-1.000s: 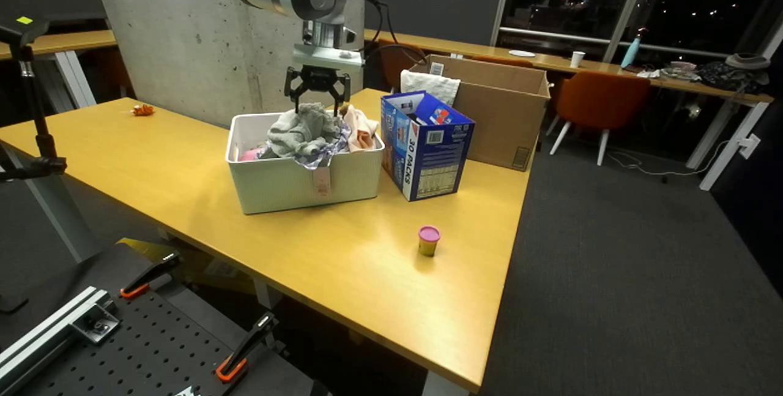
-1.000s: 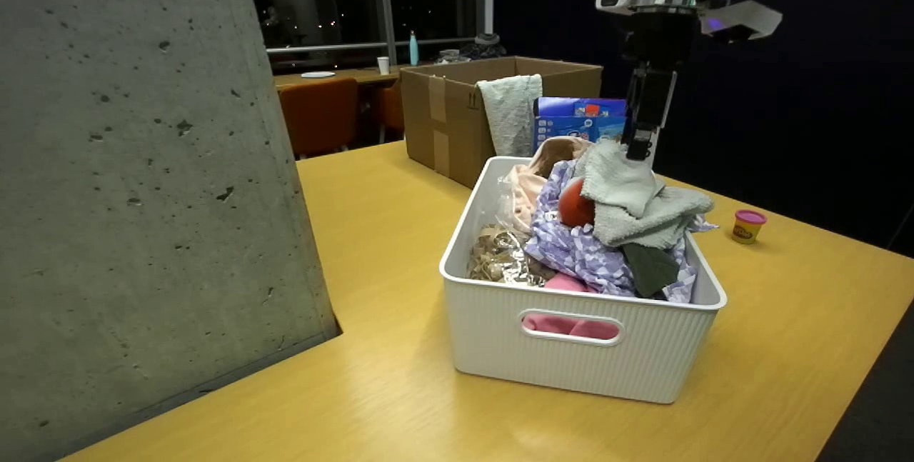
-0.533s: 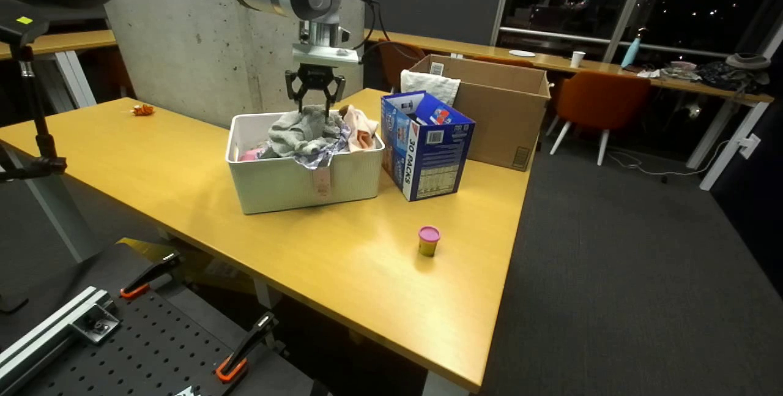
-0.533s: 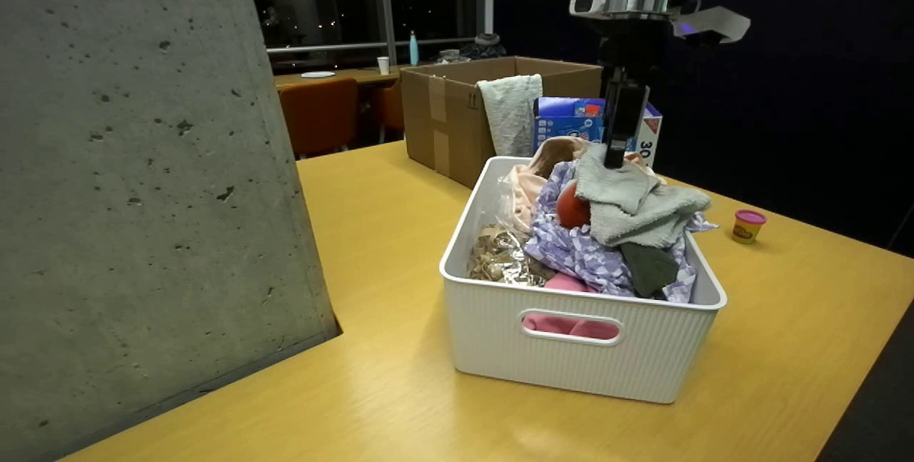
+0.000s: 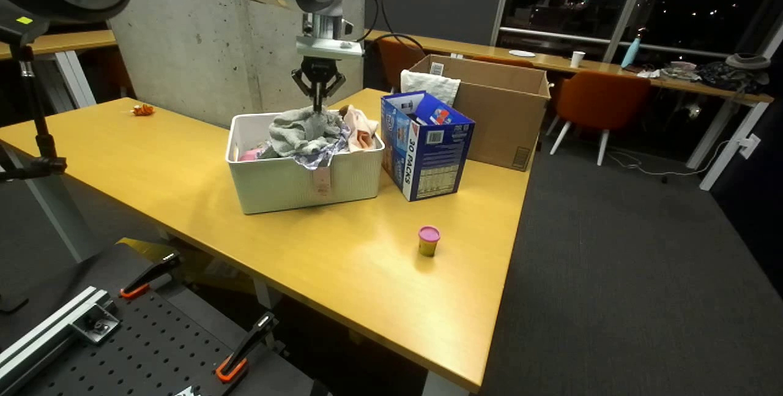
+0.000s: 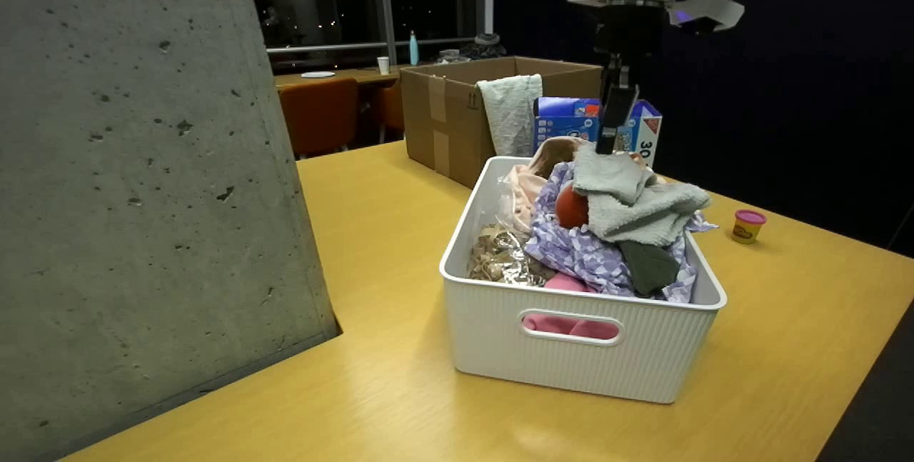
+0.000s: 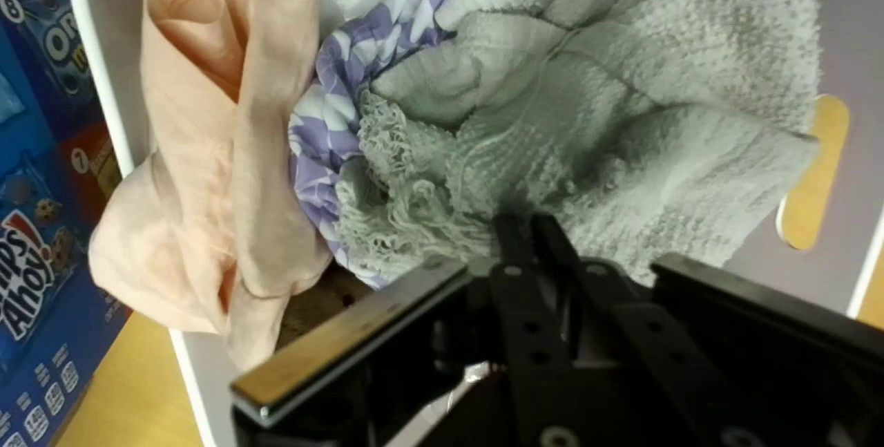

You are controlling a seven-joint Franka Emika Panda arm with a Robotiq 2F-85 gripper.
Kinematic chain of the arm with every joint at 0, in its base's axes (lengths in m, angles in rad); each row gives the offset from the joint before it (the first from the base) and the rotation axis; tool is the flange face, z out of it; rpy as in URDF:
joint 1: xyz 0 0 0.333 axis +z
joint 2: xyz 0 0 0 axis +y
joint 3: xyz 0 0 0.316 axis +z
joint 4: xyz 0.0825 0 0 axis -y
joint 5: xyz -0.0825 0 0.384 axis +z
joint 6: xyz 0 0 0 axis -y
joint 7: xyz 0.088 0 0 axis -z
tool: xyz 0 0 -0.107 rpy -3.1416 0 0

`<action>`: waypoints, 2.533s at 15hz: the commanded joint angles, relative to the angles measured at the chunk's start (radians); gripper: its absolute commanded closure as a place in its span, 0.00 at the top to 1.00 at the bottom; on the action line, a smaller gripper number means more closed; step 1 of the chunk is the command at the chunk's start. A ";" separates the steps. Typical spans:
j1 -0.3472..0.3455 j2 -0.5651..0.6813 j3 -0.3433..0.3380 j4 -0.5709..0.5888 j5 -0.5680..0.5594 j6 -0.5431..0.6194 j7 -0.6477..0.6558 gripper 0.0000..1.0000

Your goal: Put the gray cloth on the jar and put the cloth back in the basket

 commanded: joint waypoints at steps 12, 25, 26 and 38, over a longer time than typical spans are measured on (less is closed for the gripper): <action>-0.042 -0.143 -0.001 -0.054 0.025 -0.008 0.044 0.00; -0.291 -0.452 -0.052 -0.268 0.147 0.018 0.085 0.00; -0.306 -0.473 -0.054 -0.286 0.162 0.021 0.084 0.00; -0.386 -0.522 -0.107 -0.474 0.269 0.076 0.069 0.00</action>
